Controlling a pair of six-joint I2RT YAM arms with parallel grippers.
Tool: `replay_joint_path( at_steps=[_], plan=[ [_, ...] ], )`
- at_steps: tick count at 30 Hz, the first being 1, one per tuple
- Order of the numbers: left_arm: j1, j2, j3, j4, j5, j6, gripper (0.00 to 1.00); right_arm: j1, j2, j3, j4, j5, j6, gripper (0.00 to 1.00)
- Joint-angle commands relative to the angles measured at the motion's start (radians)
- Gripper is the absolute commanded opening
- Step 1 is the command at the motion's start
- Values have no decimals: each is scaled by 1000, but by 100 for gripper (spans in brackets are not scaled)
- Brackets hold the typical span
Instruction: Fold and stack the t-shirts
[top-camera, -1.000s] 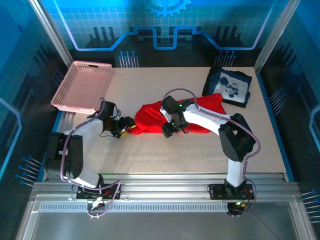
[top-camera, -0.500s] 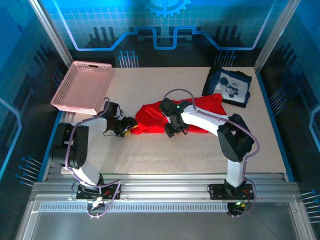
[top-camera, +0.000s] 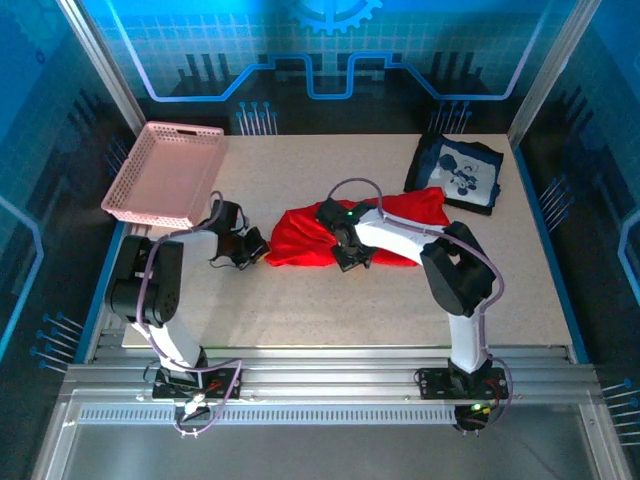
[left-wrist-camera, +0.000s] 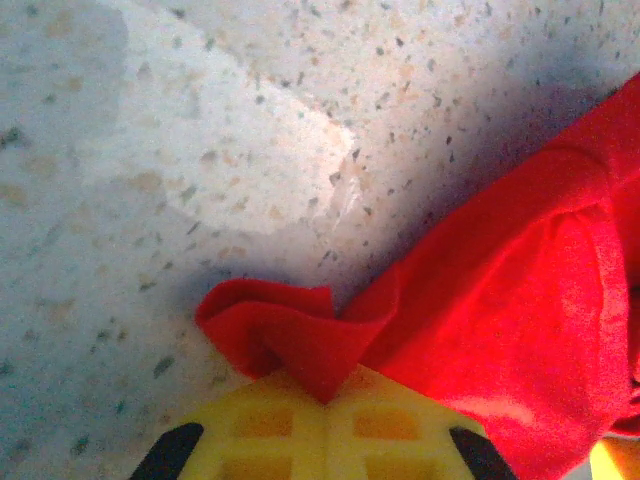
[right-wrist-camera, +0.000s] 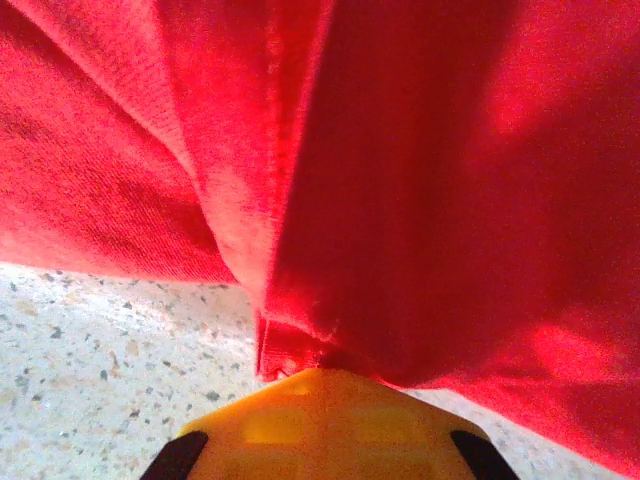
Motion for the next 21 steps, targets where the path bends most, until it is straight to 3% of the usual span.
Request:
replay_joint_path(
  at_steps=[1,12,21],
  plan=[
    [-2,-121,57,-105,-16,11,0,-30,-143,58,-50,21,13,0],
    [32,-385,230,-287,28,10,0,-203,-450,82,-51,-157,27,0],
    [122,-485,480,-386,43,54,0,-565,-595,326,-11,-480,58,0]
  ],
)
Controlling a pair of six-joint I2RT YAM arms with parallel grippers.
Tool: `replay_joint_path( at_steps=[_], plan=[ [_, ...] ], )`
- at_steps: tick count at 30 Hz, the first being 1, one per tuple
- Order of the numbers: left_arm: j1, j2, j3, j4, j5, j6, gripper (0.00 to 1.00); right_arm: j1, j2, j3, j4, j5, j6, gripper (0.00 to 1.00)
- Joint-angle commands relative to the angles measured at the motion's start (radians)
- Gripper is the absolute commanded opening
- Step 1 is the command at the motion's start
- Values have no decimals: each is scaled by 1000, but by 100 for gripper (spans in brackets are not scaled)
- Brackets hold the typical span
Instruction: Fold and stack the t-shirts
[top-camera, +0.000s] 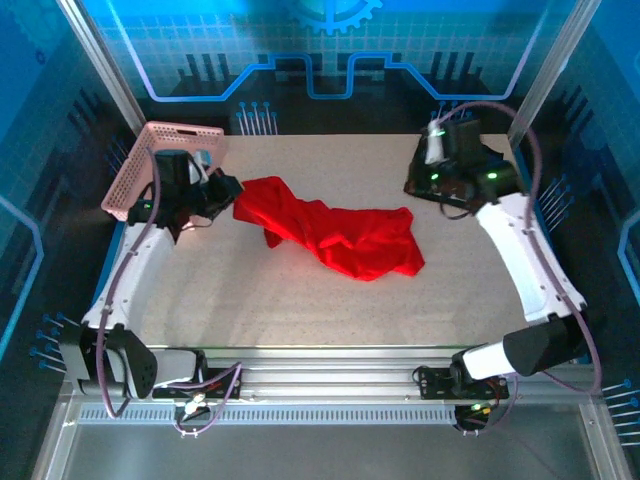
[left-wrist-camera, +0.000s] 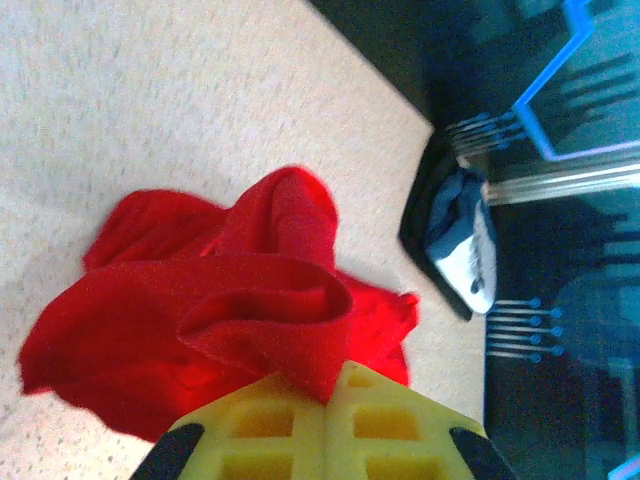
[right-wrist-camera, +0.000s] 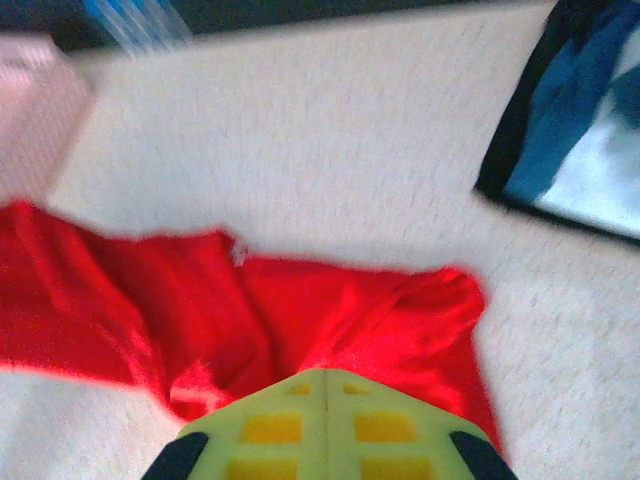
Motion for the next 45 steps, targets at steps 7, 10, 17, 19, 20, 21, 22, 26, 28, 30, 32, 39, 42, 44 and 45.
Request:
replay_joint_path(
  at_steps=[7,10,17,19,20,21,22,26,28,30,32,39,42,44,45],
  plan=[
    [30,-43,151,11,130,33,0,-133,17,209,-50,-410,-38,14],
    [30,-55,65,36,125,26,0,8,22,65,-16,-391,-92,51],
    [35,-78,-93,-24,50,75,0,378,187,-85,45,-241,-290,72],
    [49,-85,-124,-85,-11,87,0,463,268,-69,58,-196,-365,73],
    [59,-87,-136,-119,-38,85,0,492,306,-52,60,-174,-393,73],
    [71,-89,-146,-162,-74,81,0,525,350,-29,62,-159,-422,73],
    [82,-93,-160,-201,-112,79,0,553,392,1,63,-156,-451,74],
    [116,-124,-238,-256,-202,77,0,639,540,129,49,-161,-550,74],
    [138,-125,-282,-251,-185,70,0,666,610,200,33,-166,-579,74],
    [148,-130,-311,-243,-178,67,0,683,663,256,19,-179,-592,74],
    [162,-139,-335,-228,-169,61,0,698,701,294,14,-180,-605,74],
    [202,-145,-371,-228,-159,91,0,722,817,384,-6,-164,-620,73],
    [219,-147,-385,-225,-146,100,0,732,854,415,-15,-146,-629,73],
    [228,-148,-390,-221,-138,104,0,738,875,431,-14,-128,-629,73],
    [231,-148,-392,-219,-133,106,0,737,889,441,-10,-102,-623,73]
  ],
)
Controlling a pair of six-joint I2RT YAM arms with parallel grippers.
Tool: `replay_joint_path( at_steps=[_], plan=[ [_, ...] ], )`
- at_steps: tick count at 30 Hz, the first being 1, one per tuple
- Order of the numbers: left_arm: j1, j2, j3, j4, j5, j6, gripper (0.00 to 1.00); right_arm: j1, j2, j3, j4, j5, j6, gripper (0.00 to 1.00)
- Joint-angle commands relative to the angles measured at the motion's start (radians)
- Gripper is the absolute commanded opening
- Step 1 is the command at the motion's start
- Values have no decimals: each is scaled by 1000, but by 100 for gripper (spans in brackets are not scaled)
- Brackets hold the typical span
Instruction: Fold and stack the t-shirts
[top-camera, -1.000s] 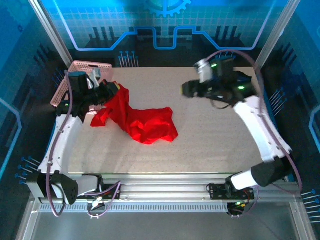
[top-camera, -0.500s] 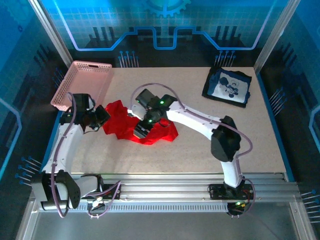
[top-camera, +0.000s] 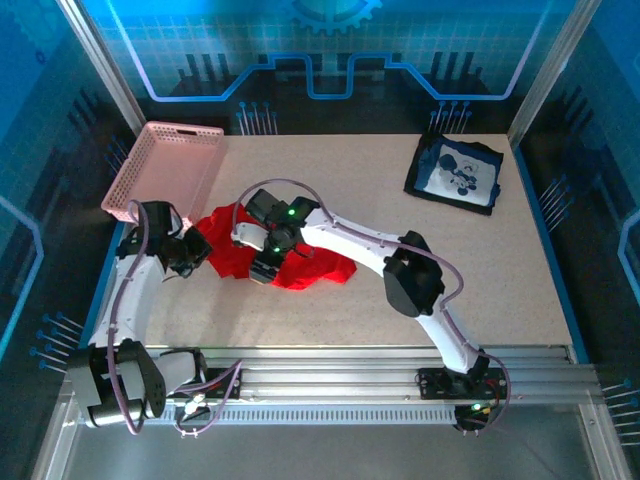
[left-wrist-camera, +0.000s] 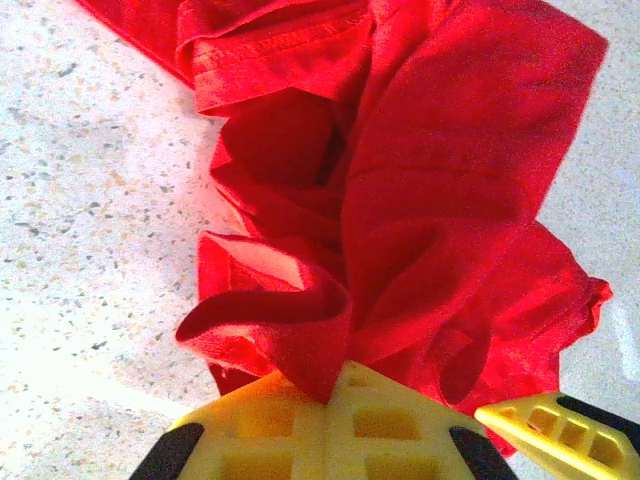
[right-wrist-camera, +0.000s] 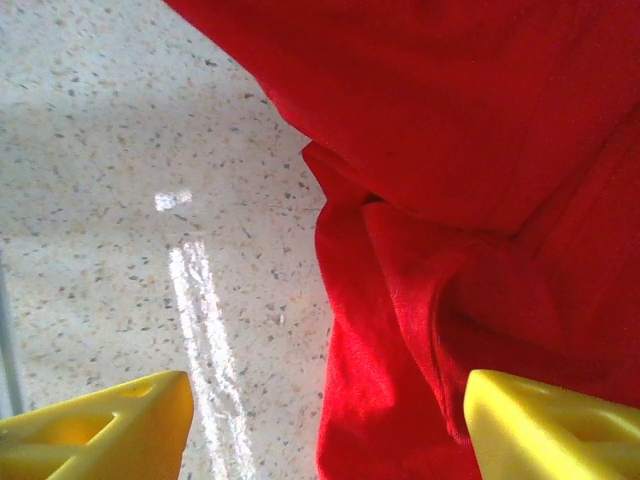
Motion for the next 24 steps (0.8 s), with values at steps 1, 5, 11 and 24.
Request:
replay_joint_path(
  at_steps=[1,5,11,24],
  plan=[
    [18,-18,-22,-6,26,33,0,18,55,68,-27,68,-9,73],
    [25,-21,-24,-3,37,45,0,17,140,141,-31,190,18,68],
    [30,-32,-24,11,52,60,0,-1,133,169,3,315,82,0],
    [55,-44,220,70,185,28,0,-206,-531,-168,112,350,234,0]
  ],
)
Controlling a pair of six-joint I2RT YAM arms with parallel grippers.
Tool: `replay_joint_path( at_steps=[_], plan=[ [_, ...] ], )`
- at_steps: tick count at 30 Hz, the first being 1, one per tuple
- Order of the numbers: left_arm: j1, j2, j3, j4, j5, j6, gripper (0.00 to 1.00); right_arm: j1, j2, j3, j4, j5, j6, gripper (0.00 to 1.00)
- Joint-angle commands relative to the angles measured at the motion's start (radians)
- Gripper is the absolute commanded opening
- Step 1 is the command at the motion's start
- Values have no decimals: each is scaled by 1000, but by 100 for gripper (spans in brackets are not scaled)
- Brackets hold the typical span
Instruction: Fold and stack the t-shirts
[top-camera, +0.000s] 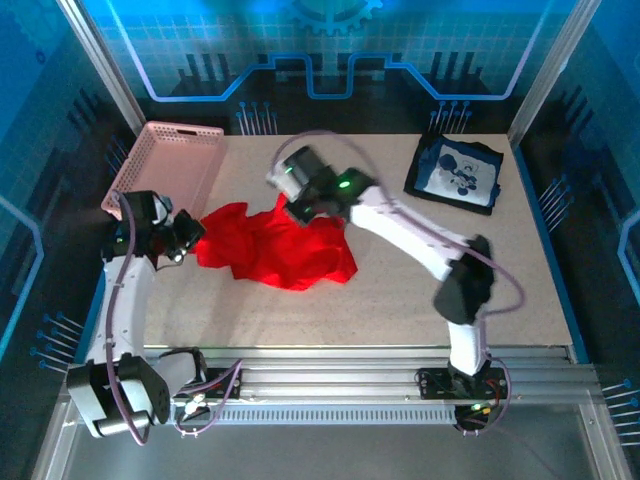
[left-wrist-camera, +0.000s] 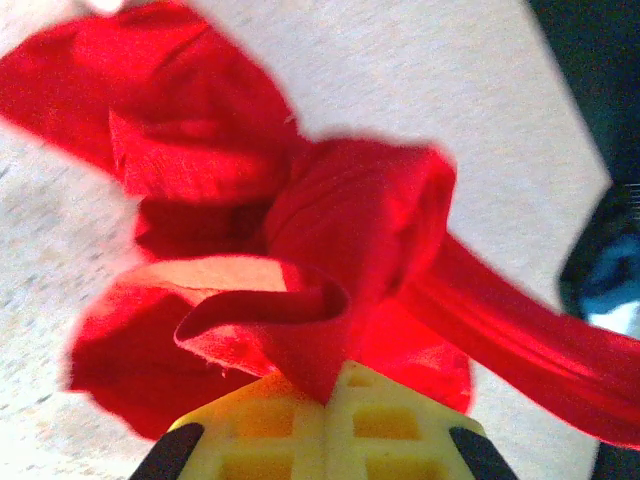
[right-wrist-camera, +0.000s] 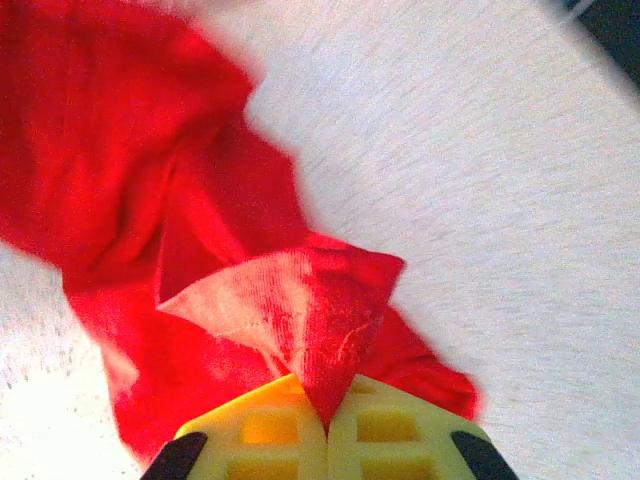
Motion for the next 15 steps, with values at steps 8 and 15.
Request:
replay_joint_path(
  at_steps=[8,15],
  plan=[
    [10,80,455,116,148,-54,0,-330,-462,-36,23,-152,186,0],
    [11,121,738,116,164,-11,0,-479,-563,114,-29,-232,202,0]
  ],
)
